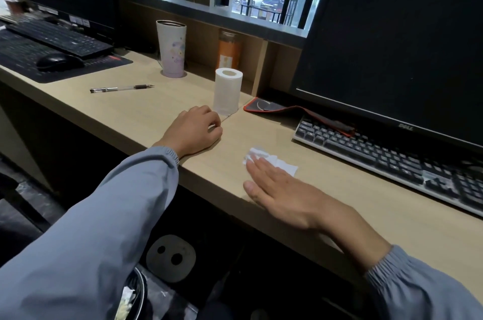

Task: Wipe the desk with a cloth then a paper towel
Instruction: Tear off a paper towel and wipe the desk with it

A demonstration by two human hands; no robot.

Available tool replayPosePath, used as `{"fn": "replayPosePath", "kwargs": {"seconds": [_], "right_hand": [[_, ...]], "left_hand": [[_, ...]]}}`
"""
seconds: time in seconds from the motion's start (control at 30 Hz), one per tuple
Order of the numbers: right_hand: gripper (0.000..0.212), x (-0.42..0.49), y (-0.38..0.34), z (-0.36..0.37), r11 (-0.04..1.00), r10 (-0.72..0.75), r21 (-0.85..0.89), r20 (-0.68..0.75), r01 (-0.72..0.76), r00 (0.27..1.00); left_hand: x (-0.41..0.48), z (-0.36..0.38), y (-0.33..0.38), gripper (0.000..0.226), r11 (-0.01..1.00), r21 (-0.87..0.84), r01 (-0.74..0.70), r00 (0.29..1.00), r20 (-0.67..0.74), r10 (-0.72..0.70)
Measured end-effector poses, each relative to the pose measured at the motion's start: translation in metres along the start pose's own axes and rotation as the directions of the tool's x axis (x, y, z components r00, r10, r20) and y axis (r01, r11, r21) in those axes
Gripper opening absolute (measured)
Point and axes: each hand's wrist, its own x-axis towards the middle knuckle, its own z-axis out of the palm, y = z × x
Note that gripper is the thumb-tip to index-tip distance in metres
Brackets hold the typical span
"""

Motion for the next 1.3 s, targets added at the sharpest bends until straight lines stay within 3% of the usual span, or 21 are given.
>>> {"fn": "replayPosePath", "kwargs": {"seconds": [0.2, 0.33, 0.47, 0.7, 0.87, 1.07, 1.3], "right_hand": [[0.084, 0.056, 0.030, -0.022, 0.986, 0.140, 0.094, -0.047, -0.135, 0.989], [0.127, 0.107, 0.041, -0.028, 0.960, 0.276, 0.073, -0.136, -0.269, 0.951], [0.090, 0.133, 0.029, -0.033, 0.863, 0.497, 0.183, -0.145, -0.470, 0.856], [0.094, 0.160, 0.035, -0.057, 0.741, 0.659, 0.255, -0.100, -0.621, 0.745], [0.103, 0.165, 0.036, -0.065, 0.720, 0.684, 0.239, -0.085, -0.652, 0.724], [0.100, 0.149, 0.038, -0.057, 0.775, 0.625, 0.220, -0.136, -0.592, 0.768], [0.108, 0.105, 0.014, -0.032, 0.916, 0.398, 0.085, -0.084, -0.391, 0.914]], "left_hand": [[0.002, 0.005, -0.005, 0.023, 1.000, -0.013, -0.005, 1.000, -0.013, 0.005], [0.004, 0.006, -0.007, 0.022, 1.000, -0.029, 0.000, 1.000, -0.013, -0.001], [0.006, 0.007, -0.011, 0.021, 0.999, -0.043, 0.002, 1.000, -0.010, -0.002], [0.007, 0.010, -0.016, 0.018, 0.997, -0.070, -0.010, 0.999, -0.033, 0.008], [0.009, 0.010, -0.014, 0.020, 0.997, -0.075, -0.015, 0.999, -0.029, 0.012], [0.011, 0.007, -0.003, 0.022, 0.999, -0.047, 0.016, 0.999, -0.031, -0.018], [0.008, 0.002, 0.003, 0.029, 0.999, -0.028, 0.030, 0.999, -0.028, -0.030]]}}
